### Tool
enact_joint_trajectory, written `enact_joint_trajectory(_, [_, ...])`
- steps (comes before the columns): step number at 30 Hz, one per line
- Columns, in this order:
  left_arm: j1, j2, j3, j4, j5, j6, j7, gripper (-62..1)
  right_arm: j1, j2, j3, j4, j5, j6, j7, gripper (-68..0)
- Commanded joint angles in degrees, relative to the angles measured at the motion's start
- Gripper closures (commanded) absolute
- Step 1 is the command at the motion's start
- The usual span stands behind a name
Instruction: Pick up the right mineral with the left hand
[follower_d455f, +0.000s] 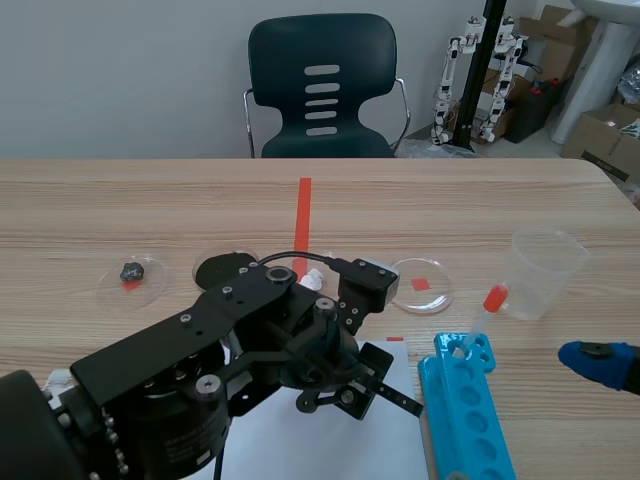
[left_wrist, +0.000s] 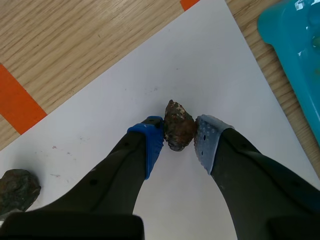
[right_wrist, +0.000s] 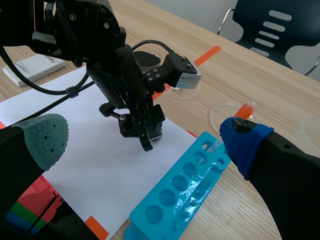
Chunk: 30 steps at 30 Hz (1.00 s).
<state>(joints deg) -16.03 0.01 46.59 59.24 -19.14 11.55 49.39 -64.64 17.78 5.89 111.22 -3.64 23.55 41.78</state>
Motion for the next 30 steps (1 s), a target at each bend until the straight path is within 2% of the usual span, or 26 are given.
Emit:
enact_joint_trajectory(1, [-0.5,0.94,0.0,0.81,0.11,-0.09,-0.35,-11.8,-0.11,0.0,0.15,0.5,0.59,0.04,0.85,-63.8])
enact_joint_trajectory(7, [-0.48,0.92,0.0,0.81,0.11,-0.09,-0.28,-4.2,-0.11,0.0,0.15,0.5,0.59,0.04,0.85,-63.8])
enact_joint_trajectory(13, [-0.31,0.76,0.0,1.22,0.09,-0.09,-0.31,-4.0,-0.11,0.0,0.15,0.5,0.59,0.04,0.85,-63.8])
enact_joint_trajectory(17, [0.87,-0.44,-0.04,5.09,0.11,-0.09,-0.33,-4.0,-0.11,0.0,0.15,0.5,0.59,0.04,0.85,-63.8])
enact_joint_trajectory(23, [4.74,-6.01,-0.46,15.65,0.52,-0.13,-1.99,-4.0,-0.11,0.0,0.15,0.5,0.59,0.04,0.85,-63.8])
enact_joint_trajectory(30, [10.8,-14.38,-6.6,28.41,0.52,-0.35,-5.18,-4.0,-0.11,0.0,0.15,0.5,0.59,0.04,0.85,-63.8])
